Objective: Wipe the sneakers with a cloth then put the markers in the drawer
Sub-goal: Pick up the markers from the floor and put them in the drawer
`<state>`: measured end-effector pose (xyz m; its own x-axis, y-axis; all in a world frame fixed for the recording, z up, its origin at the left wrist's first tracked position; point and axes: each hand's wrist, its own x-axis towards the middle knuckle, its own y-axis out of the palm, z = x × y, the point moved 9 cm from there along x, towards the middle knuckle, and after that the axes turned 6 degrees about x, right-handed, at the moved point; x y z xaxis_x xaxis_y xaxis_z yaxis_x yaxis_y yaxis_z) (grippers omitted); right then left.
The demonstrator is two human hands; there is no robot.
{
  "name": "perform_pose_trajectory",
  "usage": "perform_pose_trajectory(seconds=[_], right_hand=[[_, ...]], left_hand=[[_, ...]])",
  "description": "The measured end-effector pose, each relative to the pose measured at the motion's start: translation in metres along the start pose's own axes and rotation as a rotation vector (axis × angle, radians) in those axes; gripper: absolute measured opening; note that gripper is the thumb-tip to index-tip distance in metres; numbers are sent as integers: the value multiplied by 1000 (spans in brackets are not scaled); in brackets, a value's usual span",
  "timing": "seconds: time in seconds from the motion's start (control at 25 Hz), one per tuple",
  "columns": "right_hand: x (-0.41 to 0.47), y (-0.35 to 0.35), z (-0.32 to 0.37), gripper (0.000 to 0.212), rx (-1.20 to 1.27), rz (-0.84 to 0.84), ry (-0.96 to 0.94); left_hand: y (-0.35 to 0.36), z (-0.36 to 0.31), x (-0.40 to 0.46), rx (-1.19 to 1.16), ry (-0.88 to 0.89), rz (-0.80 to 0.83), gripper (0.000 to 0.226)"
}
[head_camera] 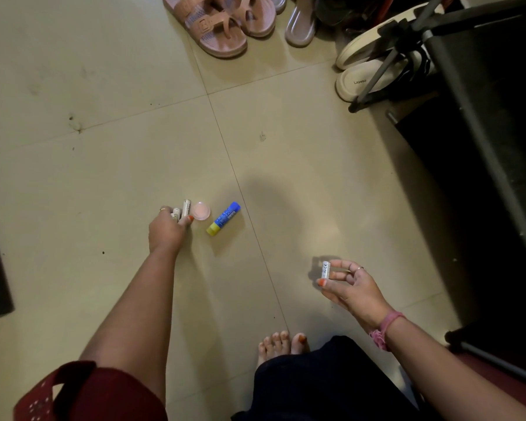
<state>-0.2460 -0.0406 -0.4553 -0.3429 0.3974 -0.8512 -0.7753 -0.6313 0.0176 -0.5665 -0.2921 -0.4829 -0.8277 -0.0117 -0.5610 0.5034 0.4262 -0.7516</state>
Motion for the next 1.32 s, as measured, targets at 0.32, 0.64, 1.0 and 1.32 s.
perform_pose_trajectory(seconds=[0.32, 0.64, 1.0, 1.32], right_hand=[[-4, -2, 8, 46, 81, 13, 15], [-33, 17, 58, 48, 197, 210, -16], [-141, 14, 130, 42, 172, 284, -37], [-296, -24, 179, 38, 237, 194, -192]], left_hand=[[7, 9, -2, -8, -53, 8, 37], [4, -12, -83, -572, -71, 471, 17], [-7, -114, -259, -579, 65, 861, 16], [-65, -205, -418, -418, 314, 1034, 18]])
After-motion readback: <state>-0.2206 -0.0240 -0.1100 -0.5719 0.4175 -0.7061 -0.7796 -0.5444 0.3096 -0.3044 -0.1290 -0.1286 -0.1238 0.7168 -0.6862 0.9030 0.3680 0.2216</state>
